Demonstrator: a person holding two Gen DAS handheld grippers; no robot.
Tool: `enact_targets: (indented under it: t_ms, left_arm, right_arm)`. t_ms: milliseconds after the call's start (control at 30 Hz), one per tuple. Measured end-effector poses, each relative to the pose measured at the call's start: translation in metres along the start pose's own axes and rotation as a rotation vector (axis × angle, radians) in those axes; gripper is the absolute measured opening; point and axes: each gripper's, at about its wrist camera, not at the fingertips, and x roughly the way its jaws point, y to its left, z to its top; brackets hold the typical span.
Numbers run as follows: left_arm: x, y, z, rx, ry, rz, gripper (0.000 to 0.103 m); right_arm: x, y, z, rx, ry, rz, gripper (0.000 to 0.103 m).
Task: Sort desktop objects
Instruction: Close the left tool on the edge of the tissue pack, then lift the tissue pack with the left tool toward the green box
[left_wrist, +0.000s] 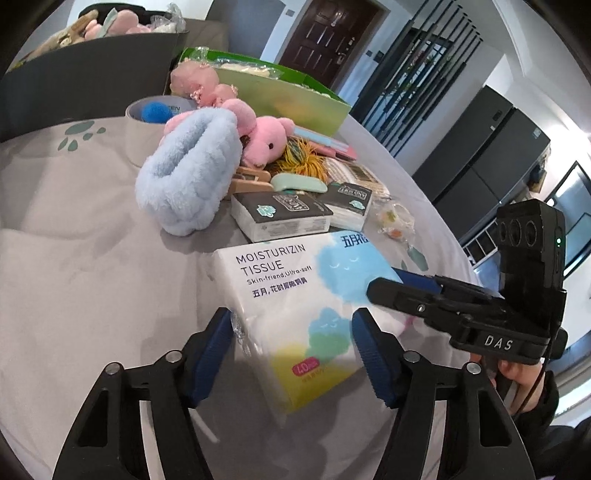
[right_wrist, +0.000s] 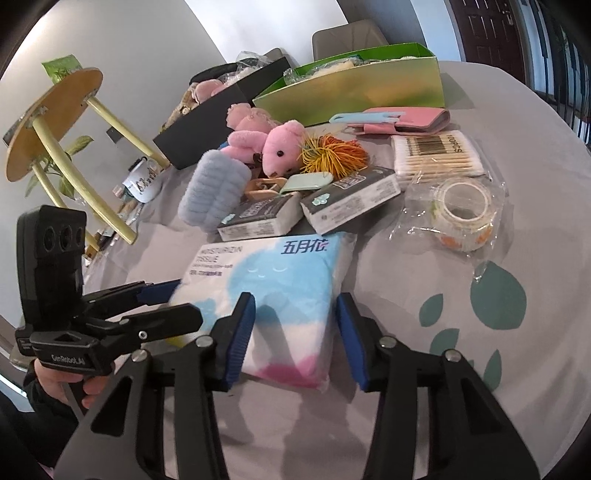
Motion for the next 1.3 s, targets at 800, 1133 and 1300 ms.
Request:
enact_targets:
  t_ms: [800,1133,1300]
  left_arm:
    - [-0.037,-0.016,0.004,0.035,-0.073,0.027,0.060]
    - [-0.050,-0.023,0.006,0.051,-0.103,0.031,0.060]
    - [-0.053,-0.025,0.012,0.058,-0.112,0.033,0.060]
  right_arm:
    - [-0.024,0.025,-0.001,-0.049,-0.059,0.005,0.043]
    - [-0.038,0.035,-0.002,-0.065,-0.089,0.006,0.044]
    - [-0.040,0.038,0.002,-0.066,-0.101,0.008,0.045]
